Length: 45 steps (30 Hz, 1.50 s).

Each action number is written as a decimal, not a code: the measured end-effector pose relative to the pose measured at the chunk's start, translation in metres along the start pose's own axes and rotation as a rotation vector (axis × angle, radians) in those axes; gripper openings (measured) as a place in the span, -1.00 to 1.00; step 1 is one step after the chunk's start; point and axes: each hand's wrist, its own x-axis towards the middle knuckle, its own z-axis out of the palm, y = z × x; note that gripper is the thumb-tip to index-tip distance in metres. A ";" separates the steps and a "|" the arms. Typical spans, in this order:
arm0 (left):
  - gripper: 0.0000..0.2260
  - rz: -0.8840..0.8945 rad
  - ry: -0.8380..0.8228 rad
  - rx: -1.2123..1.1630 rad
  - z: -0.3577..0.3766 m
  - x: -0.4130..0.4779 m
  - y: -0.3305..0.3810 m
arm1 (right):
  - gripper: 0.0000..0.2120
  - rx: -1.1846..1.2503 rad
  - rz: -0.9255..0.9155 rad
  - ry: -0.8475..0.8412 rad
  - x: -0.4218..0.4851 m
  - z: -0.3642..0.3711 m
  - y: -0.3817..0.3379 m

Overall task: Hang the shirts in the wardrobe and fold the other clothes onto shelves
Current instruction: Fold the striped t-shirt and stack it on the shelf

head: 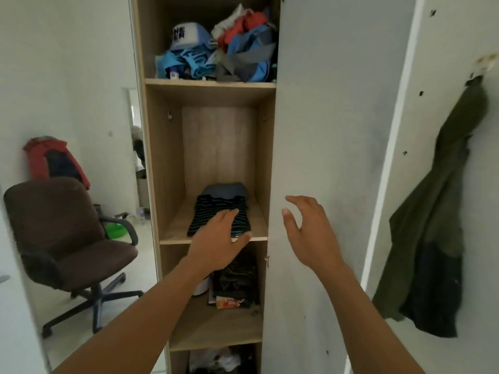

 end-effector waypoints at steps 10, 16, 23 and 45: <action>-0.11 0.335 0.148 -0.109 -0.014 0.010 0.155 | -0.83 0.236 0.117 0.365 -0.004 -0.134 0.032; -0.03 0.464 0.255 0.051 -0.002 0.011 0.215 | -0.55 0.488 0.235 -0.094 -0.013 -0.145 0.083; 0.02 0.284 0.262 0.272 0.016 0.004 0.242 | -0.56 0.662 0.218 -0.344 -0.015 -0.153 0.093; 0.32 -0.348 0.225 0.914 -0.048 -0.054 0.045 | -0.21 0.401 -0.034 -0.681 0.034 0.068 0.019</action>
